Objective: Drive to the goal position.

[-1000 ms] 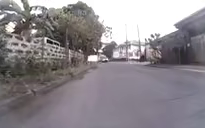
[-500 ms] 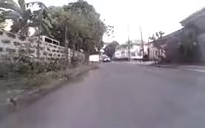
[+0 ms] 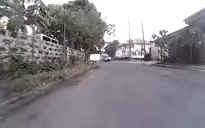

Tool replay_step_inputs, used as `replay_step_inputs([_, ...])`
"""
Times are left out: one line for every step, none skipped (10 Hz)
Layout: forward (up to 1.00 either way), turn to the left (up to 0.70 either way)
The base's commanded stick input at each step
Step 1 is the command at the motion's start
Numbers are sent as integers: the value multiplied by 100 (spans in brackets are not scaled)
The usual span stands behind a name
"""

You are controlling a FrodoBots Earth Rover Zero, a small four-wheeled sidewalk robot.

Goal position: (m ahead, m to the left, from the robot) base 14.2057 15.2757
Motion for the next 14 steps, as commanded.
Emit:
replay_step_inputs([100,-40])
replay_step_inputs([100,-40])
replay_step_inputs([100,-21])
replay_step_inputs([100,0])
replay_step_inputs([100,0])
replay_step_inputs([100,0])
replay_step_inputs([100,0])
replay_step_inputs([100,0])
replay_step_inputs([100,0])
replay_step_inputs([100,0])
replay_step_inputs([100,0])
replay_step_inputs([100,0])
replay_step_inputs([100,0])
replay_step_inputs([100,0])
